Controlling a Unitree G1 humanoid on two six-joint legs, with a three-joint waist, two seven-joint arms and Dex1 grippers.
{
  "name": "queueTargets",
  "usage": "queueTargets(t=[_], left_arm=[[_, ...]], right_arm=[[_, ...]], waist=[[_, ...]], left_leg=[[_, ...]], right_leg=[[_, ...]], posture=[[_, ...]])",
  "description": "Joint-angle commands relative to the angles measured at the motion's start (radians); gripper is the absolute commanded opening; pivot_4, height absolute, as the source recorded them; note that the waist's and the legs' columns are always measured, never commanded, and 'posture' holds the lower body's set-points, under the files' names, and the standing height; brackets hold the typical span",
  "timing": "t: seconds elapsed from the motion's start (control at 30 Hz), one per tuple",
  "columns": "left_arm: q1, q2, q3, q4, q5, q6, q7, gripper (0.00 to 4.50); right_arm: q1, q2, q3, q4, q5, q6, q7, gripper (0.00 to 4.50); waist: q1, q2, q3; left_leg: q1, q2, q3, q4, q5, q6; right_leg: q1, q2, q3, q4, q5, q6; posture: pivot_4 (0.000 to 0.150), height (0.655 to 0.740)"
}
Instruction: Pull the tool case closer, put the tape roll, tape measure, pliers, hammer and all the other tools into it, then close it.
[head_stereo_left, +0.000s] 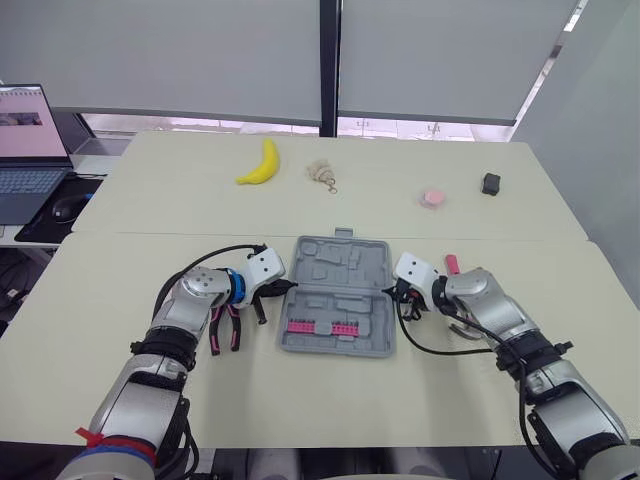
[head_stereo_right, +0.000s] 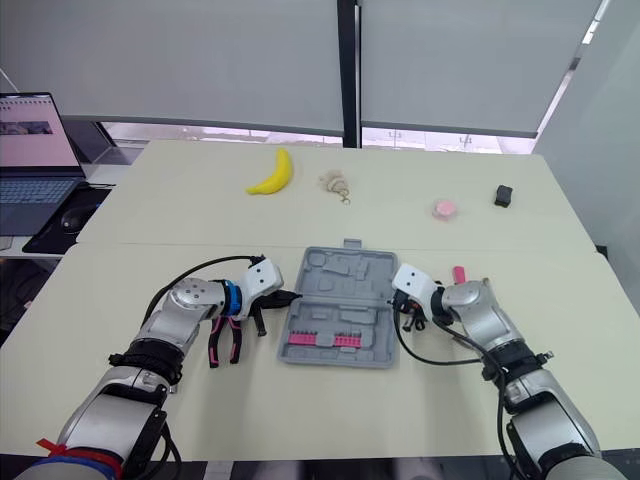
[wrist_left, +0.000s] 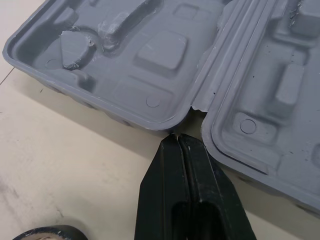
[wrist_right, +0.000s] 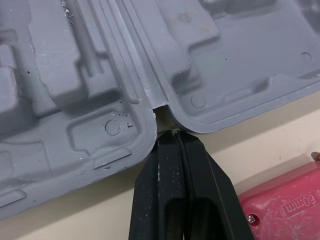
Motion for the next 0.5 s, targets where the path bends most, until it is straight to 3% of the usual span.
queueTargets(t=[0.03,0.5], left_arm=[[0.013,-0.011,-0.004,-0.081,-0.027,0.013,-0.034,0.00],[0.187,0.022,-0.019,-0.381,-0.066,0.173,-0.123,0.00]], right_arm=[[0.013,0.006,-0.002,-0.078,0.019,0.015,0.026,0.01],[0.204,-0.059,-0.024,-0.427,0.073,0.203,0.047,0.01]], waist=[[0.000,0.000,0.000],[0.000,0.000,0.000]], left_leg=[[0.000,0.000,0.000,0.000,0.000,0.000],[0.000,0.000,-0.001,0.000,0.000,0.000]], right_leg=[[0.000,0.000,0.000,0.000,0.000,0.000],[0.000,0.000,0.000,0.000,0.000,0.000]], posture=[[0.150,0.7400],[0.150,0.7400]])
